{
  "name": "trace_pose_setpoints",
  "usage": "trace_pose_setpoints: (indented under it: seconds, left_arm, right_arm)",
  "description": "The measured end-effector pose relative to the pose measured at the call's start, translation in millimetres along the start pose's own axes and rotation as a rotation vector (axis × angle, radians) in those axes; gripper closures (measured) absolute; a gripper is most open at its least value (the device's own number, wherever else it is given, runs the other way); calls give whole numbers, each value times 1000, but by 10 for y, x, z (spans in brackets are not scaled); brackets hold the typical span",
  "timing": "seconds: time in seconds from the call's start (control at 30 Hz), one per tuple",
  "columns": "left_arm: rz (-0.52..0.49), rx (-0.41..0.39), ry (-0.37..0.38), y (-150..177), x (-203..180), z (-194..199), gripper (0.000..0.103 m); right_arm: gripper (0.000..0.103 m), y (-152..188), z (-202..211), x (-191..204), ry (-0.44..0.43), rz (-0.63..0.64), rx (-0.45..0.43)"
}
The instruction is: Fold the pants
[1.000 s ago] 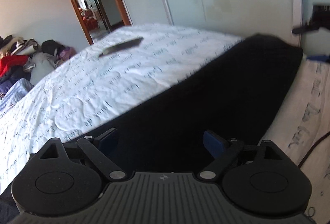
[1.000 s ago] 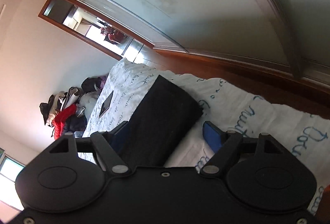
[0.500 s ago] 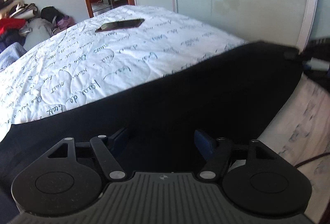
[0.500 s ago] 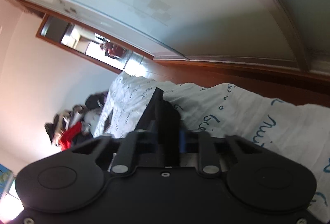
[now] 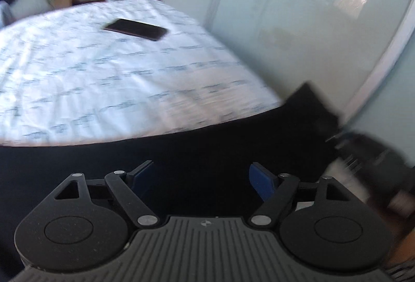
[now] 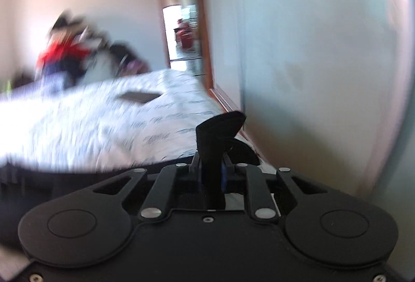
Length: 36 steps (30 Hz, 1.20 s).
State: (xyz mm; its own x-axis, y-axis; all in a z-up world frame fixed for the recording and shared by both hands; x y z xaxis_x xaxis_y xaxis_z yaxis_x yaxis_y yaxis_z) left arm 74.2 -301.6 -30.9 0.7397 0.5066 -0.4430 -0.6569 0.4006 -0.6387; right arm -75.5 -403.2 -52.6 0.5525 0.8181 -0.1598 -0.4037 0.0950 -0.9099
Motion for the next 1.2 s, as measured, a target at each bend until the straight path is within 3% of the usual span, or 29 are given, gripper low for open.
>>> trace_pose_setpoints:
  seconds: [0.13, 0.27, 0.43, 0.57, 0.67, 0.7, 0.73, 0.83, 0.87, 0.93, 1.0, 1.13, 1.2]
  left_arm:
    - [154, -11, 219, -251, -123, -148, 13]
    - [278, 5, 341, -333, -127, -369, 8]
    - [314, 41, 336, -173, -48, -459, 8]
    - [312, 10, 309, -133, 31, -351, 9]
    - [328, 7, 297, -151, 85, -338, 17]
    - [338, 9, 302, -152, 96, -340, 28]
    - [345, 13, 302, -153, 121, -349, 45]
    - [340, 8, 329, -84, 160, -296, 52]
    - [341, -11, 352, -57, 172, -247, 50]
    - [330, -43, 378, 10, 211, -169, 20]
    - [288, -85, 374, 62, 210, -41, 6]
    - [154, -120, 323, 109, 126, 143, 6]
    - [151, -147, 287, 99, 151, 218, 6]
  right_arm:
    - [88, 20, 120, 311, -29, 151, -33]
    - [88, 45, 274, 572, -84, 262, -66]
    - [88, 150, 462, 885, -134, 510, -163]
    - [88, 222, 453, 950, -132, 563, -169]
    - [88, 206, 514, 926, -153, 536, -192]
    - [88, 200, 535, 917, -158, 532, -200]
    - [88, 196, 547, 907, -160, 533, -202]
    - [88, 213, 541, 913, -144, 546, -185]
    - [88, 220, 529, 907, -139, 549, -180]
    - [88, 227, 533, 905, -141, 557, -180]
    - [88, 232, 568, 952, -162, 561, -185]
    - [88, 248, 586, 985, -171, 582, -197]
    - [89, 241, 539, 968, -127, 608, -197]
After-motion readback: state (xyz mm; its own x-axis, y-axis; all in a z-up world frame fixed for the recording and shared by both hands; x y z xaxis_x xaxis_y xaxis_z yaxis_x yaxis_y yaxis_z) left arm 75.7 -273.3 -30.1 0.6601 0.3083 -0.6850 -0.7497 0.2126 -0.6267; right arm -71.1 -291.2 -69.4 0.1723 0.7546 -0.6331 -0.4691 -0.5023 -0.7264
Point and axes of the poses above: each gripper's, at about its wrist camera, not at the fingertips, and z roughly against the way its jaws point, x to its left, y to its underside, the point moved 5 cm from there along -z, roughly the way its jaws point, and after that the axes turned 12 degrees about y, right-handed, at the moved point
